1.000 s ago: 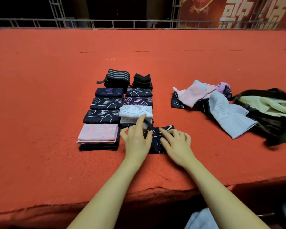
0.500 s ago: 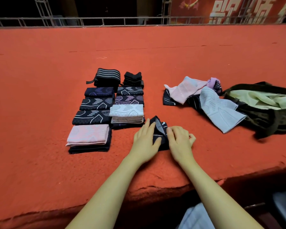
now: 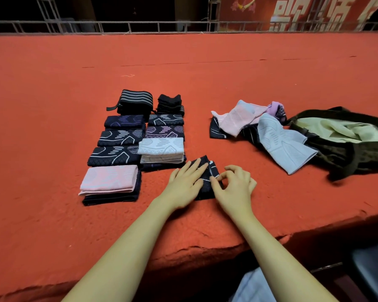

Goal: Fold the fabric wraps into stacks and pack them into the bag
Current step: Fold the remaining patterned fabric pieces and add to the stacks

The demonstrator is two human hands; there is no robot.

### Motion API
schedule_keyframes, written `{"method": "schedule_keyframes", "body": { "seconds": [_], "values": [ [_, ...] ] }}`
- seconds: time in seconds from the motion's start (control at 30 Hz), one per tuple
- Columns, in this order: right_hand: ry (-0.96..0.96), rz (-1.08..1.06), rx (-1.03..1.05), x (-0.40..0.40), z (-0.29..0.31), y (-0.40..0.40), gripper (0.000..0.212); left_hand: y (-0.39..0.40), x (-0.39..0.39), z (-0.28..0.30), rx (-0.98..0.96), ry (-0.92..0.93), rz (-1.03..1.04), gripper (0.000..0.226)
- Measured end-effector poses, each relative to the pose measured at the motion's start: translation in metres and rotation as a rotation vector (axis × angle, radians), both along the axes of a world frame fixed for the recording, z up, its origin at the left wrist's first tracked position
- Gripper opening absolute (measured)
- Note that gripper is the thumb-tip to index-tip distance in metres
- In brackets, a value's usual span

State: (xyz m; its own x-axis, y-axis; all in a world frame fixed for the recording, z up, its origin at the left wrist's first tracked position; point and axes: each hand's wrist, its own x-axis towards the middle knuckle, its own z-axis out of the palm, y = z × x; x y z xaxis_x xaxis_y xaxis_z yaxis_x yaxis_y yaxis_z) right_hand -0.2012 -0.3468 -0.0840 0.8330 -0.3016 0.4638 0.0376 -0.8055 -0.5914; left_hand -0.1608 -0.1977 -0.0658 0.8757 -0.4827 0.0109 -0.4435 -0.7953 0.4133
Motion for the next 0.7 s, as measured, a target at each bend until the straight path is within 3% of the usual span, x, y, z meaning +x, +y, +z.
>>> {"method": "schedule_keyframes", "body": {
  "seconds": [0.17, 0.37, 0.53, 0.7],
  "values": [
    [0.073, 0.086, 0.006, 0.004, -0.003, -0.001, 0.016, 0.005, 0.004, 0.001, 0.026, -0.010, -0.039, 0.050],
    [-0.042, 0.038, 0.176, -0.001, 0.002, -0.001, 0.011, -0.003, 0.006, 0.005, 0.044, -0.096, -0.084, 0.050],
    [0.128, -0.065, 0.098, 0.004, -0.001, -0.004, 0.015, -0.015, 0.010, 0.003, 0.244, -0.064, -0.046, 0.051],
    [0.241, -0.046, -0.008, 0.009, -0.004, -0.003, 0.029, -0.011, 0.012, 0.003, 0.305, -0.067, -0.059, 0.051]
  ]
}}
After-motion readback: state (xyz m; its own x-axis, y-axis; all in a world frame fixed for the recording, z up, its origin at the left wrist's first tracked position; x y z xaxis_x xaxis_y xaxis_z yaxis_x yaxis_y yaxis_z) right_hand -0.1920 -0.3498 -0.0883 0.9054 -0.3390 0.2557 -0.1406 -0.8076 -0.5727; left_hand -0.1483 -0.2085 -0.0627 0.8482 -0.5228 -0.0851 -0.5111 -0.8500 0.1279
